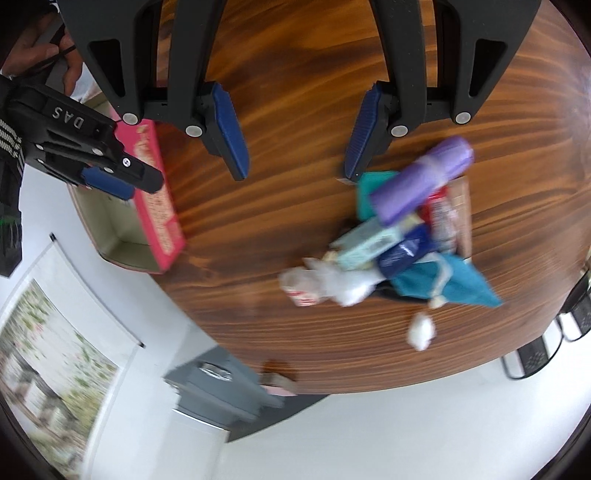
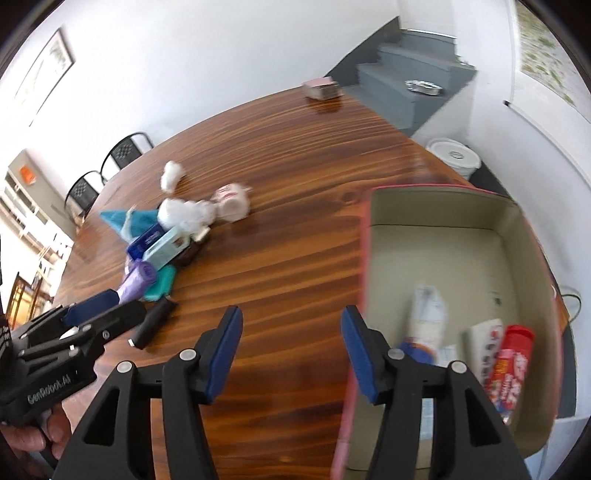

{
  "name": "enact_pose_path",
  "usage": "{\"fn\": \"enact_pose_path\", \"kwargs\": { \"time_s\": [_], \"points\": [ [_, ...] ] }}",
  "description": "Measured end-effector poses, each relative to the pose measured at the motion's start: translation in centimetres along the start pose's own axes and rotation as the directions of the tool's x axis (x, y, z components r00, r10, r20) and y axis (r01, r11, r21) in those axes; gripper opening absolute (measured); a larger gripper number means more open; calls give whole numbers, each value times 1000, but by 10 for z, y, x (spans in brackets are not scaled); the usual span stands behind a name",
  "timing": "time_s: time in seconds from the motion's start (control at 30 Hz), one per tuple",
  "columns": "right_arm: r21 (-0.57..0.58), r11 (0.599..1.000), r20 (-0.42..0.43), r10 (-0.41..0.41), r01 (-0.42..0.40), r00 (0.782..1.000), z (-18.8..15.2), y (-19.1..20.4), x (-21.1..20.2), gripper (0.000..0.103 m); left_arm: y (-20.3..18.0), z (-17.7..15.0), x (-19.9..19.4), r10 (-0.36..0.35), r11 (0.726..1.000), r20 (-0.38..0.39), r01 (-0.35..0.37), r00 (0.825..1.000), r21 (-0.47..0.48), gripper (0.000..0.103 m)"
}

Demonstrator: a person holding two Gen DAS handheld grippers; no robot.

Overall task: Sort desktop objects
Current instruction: 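Return both tools to the table and grasp the black tube with the right tool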

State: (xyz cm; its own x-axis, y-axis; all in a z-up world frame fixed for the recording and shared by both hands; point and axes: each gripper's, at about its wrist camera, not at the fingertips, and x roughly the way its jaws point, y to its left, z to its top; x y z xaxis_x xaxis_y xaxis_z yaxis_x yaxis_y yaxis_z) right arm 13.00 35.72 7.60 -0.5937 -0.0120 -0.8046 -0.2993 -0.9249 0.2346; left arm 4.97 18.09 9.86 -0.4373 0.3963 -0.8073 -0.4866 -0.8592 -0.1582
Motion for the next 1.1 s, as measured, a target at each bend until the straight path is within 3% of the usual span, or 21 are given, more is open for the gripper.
{"fn": "enact_pose_path", "kwargs": {
  "time_s": [0.47, 1.1],
  "points": [
    [-44, 997, -115, 62, -67, 991, -13, 74, 31, 63, 106, -12, -7, 68, 993, -33, -70, 997, -96, 58],
    [-59, 997, -165, 34, -45, 986, -13, 160, 88, 64, 167, -28, -4, 10, 997, -88, -16, 996, -76, 58]
  ]
}}
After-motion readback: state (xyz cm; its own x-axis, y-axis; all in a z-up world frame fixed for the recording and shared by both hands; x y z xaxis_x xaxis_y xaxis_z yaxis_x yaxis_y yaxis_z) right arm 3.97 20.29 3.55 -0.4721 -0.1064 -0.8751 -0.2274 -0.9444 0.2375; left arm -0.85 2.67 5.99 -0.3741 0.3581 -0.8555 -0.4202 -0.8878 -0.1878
